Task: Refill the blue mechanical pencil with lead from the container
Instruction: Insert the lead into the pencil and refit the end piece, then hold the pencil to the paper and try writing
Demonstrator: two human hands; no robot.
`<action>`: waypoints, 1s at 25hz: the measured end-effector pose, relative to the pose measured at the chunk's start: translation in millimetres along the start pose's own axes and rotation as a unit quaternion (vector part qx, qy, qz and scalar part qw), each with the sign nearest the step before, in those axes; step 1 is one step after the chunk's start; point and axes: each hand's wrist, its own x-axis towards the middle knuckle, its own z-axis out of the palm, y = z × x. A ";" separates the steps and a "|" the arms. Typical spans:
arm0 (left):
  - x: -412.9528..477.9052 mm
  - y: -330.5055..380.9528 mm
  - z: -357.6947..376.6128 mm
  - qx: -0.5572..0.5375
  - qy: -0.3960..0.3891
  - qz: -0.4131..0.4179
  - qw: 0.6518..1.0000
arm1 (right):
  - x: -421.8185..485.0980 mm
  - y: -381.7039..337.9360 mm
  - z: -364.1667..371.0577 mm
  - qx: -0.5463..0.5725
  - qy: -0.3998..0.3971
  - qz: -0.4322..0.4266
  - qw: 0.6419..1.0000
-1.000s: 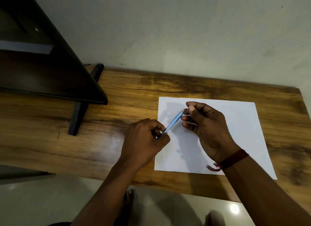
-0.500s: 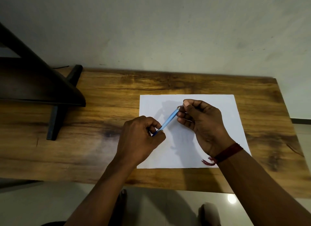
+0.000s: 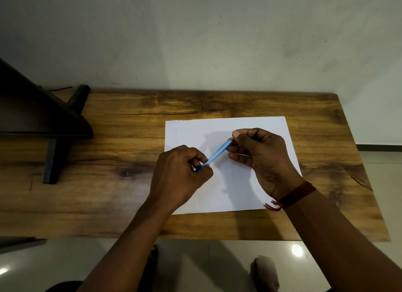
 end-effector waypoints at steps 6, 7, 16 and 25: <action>-1.4 7.2 2.8 -0.009 -0.004 0.022 1.000 | -3.2 0.6 5.5 -0.059 0.057 -0.091 0.992; -1.8 8.5 3.1 -0.014 -0.002 0.023 1.000 | -4.4 1.2 7.4 -0.065 0.065 -0.105 0.990; -8.0 10.1 5.9 -0.038 0.010 0.078 0.996 | -12.3 9.5 19.9 -0.150 0.119 -0.250 0.949; 1.8 4.7 -1.2 -0.030 0.065 0.093 0.993 | -13.2 19.0 36.0 0.045 -0.036 -0.026 0.998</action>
